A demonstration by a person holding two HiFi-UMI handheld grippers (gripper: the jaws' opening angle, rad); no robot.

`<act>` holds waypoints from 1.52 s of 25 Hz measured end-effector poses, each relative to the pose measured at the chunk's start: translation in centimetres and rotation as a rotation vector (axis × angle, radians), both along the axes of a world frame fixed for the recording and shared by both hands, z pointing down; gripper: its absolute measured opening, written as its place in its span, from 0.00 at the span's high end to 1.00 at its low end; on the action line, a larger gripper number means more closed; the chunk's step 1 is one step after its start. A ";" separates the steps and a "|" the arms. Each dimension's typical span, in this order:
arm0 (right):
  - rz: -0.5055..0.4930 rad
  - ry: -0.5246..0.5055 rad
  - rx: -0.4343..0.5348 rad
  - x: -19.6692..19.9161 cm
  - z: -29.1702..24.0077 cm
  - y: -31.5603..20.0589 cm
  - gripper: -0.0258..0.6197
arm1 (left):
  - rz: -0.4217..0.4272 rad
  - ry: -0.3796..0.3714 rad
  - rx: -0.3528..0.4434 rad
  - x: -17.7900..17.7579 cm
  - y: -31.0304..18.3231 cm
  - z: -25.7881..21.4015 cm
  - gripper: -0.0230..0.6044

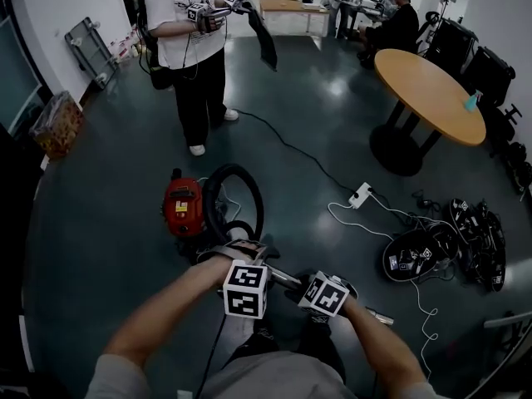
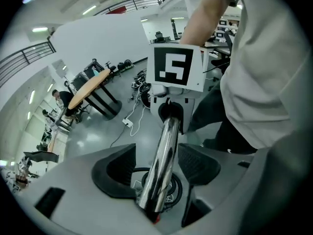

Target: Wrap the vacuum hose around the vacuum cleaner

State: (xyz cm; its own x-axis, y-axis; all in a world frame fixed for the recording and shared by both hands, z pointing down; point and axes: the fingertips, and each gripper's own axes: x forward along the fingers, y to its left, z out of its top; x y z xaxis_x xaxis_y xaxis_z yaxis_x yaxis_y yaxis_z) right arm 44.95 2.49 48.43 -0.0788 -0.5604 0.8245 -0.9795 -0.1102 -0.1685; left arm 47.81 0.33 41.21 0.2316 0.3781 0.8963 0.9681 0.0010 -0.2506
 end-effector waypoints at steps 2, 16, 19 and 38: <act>-0.045 0.001 -0.016 0.4 -0.2 0.8 0.77 | 0.003 -0.069 0.016 0.0 1.1 1.1 0.52; -0.406 0.071 -0.105 5.9 -2.2 8.6 0.77 | -0.121 -0.209 0.076 3.5 9.5 5.8 0.69; -0.463 0.063 -0.115 6.5 -1.8 10.2 0.77 | -0.161 -0.200 0.060 3.8 11.0 6.2 0.72; -0.618 0.211 0.008 10.4 -1.2 13.2 0.65 | -0.510 -0.244 0.021 6.0 14.0 8.1 0.72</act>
